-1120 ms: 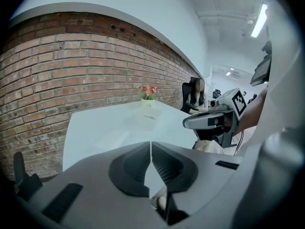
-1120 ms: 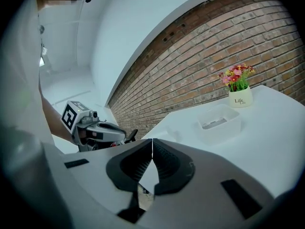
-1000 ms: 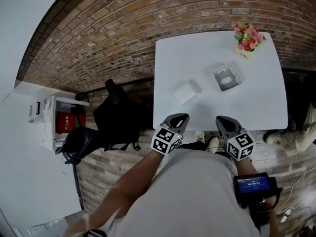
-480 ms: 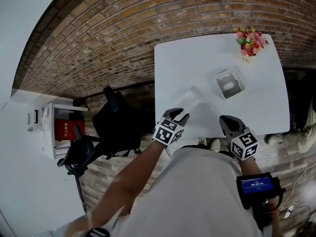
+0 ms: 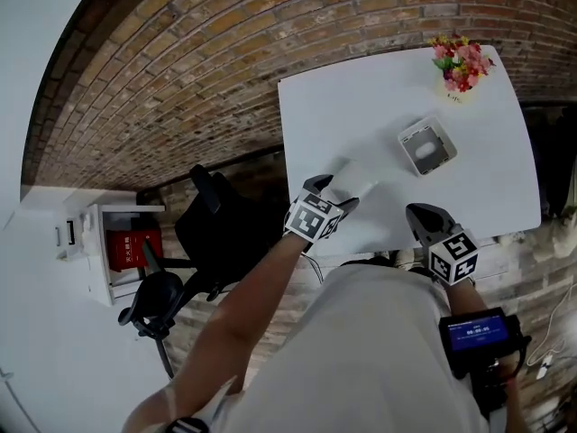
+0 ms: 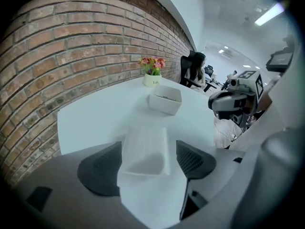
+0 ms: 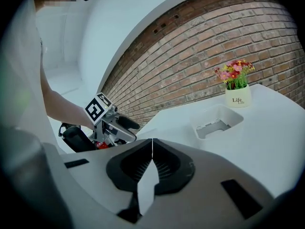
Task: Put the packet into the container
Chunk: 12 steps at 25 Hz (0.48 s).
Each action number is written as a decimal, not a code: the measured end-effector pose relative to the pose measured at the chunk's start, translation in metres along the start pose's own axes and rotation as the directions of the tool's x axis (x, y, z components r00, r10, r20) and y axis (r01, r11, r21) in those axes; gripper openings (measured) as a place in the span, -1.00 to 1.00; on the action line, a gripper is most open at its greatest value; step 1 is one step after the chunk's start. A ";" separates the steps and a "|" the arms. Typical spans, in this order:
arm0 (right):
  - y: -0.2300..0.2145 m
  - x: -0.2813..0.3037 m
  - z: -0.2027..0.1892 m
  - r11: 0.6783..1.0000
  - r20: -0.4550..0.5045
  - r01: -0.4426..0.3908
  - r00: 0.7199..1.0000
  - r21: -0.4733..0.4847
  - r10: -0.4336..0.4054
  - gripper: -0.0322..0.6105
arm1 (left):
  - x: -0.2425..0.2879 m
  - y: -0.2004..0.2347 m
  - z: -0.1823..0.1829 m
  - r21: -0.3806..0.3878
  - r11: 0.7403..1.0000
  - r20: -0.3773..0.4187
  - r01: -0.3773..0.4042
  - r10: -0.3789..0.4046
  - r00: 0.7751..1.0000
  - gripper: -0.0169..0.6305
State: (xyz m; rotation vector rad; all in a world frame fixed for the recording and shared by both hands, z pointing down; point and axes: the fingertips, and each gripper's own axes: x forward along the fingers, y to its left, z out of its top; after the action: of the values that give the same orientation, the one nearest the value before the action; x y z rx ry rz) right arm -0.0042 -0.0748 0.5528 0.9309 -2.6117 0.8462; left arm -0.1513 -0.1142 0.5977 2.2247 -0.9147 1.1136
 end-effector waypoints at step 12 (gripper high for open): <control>-0.013 0.002 -0.003 0.996 -0.001 0.071 0.998 0.048 -0.071 -0.87 | 0.036 0.004 0.000 0.043 0.994 -0.215 0.098 -0.087 0.973 0.39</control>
State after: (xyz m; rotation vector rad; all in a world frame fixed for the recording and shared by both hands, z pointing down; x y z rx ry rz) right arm 0.0030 -0.0822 0.5621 1.0293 -2.5528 0.8937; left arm -0.1386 -0.1295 0.6284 2.1155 -0.6925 1.3164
